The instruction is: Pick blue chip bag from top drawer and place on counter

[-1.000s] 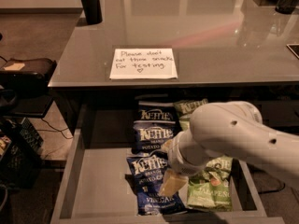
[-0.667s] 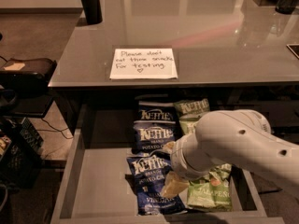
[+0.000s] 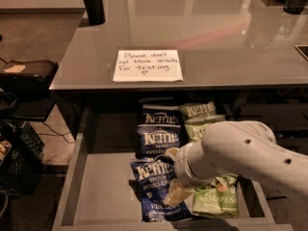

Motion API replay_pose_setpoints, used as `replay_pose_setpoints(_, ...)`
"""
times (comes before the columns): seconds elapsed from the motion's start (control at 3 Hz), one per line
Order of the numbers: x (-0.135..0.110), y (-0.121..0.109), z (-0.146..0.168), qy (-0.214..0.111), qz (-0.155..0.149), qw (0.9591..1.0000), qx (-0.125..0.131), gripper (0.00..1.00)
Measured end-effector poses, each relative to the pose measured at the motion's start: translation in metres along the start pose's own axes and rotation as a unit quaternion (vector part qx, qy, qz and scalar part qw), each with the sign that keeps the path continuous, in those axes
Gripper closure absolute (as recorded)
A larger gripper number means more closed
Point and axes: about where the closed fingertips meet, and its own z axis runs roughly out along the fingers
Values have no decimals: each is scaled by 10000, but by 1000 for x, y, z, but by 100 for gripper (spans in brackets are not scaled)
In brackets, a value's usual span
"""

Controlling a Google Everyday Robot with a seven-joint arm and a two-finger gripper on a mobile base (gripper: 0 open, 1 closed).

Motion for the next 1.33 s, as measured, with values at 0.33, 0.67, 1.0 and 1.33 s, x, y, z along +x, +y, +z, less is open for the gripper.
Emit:
replay_pose_setpoints(0.33,2,0,11,-40,-118,9999,-48,19)
replay_pose_setpoints(0.67,6,-2,23,-63,-197,9997,-110,17)
replay_pose_setpoints(1.0,10,0,36,-52,-205,9995,-243,19)
replay_pose_setpoints(1.33,14,3,46,-29,-173,9992,-357,20)
